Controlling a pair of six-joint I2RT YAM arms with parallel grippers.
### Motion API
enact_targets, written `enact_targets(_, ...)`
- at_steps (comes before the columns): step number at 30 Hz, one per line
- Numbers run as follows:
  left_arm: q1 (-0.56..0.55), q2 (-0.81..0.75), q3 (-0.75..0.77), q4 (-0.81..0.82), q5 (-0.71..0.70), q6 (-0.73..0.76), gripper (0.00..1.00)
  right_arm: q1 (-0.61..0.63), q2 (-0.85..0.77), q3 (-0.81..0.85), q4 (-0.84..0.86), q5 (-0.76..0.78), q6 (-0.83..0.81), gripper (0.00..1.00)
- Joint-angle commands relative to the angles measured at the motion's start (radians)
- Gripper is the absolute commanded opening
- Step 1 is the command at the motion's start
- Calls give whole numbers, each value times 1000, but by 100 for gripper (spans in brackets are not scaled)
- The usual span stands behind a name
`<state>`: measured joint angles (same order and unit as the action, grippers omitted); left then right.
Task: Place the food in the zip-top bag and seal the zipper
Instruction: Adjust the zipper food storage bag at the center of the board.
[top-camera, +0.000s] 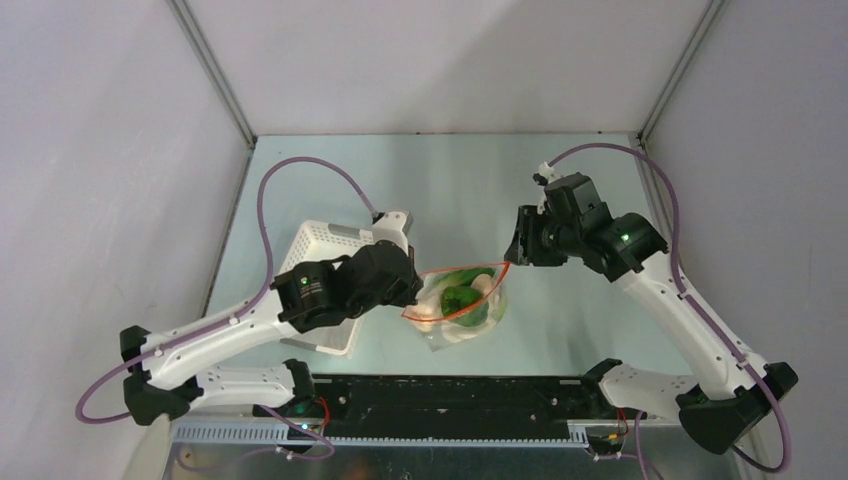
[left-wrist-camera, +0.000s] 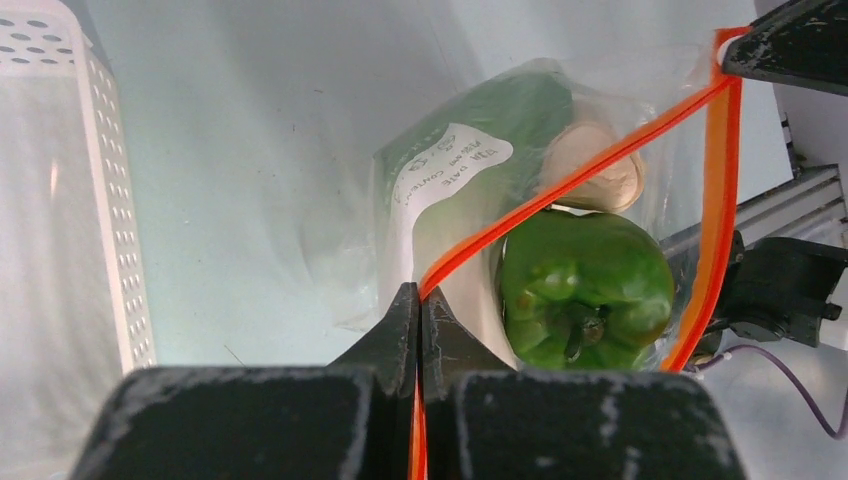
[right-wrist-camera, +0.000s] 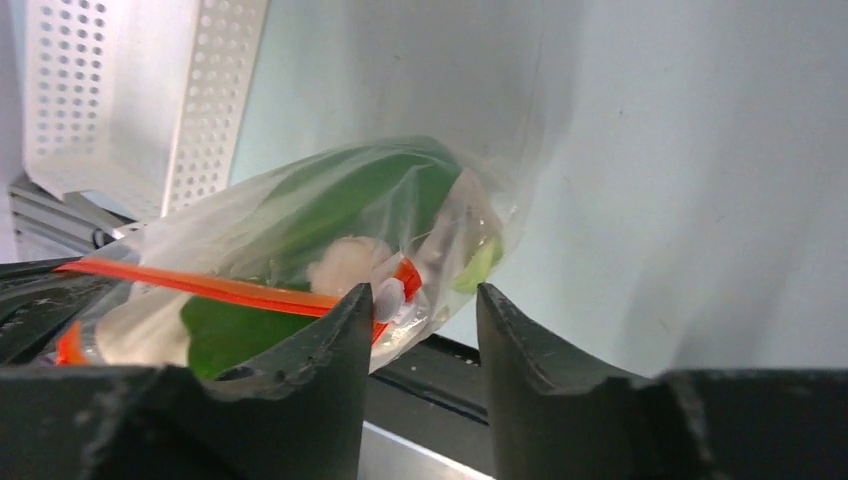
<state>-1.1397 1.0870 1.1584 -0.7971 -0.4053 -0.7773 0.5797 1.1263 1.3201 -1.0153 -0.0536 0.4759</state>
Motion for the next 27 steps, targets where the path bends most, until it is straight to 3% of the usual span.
enact_targets(1, 17, -42, -35, 48, 19, 34, 0, -19, 9, -17, 39, 23, -71, 50)
enact_targets(5, 29, -48, -38, 76, 32, 36, 0, -19, -64, -2, 105, -14, -97, 60)
enact_targets(9, 31, -47, -28, 104, 49, 50, 0, -18, -189, -1, 213, -32, -126, 62)
enact_targets(13, 33, -42, -19, 120, 67, 46, 0, -13, -260, -38, 356, -222, -121, 50)
enact_targets(17, 41, -39, -12, 112, 67, 15, 0, 67, -225, -87, 476, -451, -50, 22)
enact_targets(18, 44, -40, -9, 105, 67, 8, 0, 133, -195, -95, 490, -460, -51, 15)
enact_targets(21, 48, -41, -3, 92, 73, -18, 0, 282, -124, -100, 484, -411, -85, 12)
enact_targets(23, 49, -41, -2, 91, 84, -27, 0, 355, -76, -100, 465, -352, -88, 19)
enact_targets(24, 49, -42, -3, 90, 87, -29, 0, 379, -62, -101, 445, -328, -92, 34)
enact_targets(26, 48, -39, -1, 77, 89, -40, 0, 416, -65, -100, 426, -211, -115, 50)
enact_targets(27, 48, -37, -2, 74, 89, -48, 0, 429, -70, -100, 429, -126, -135, 53)
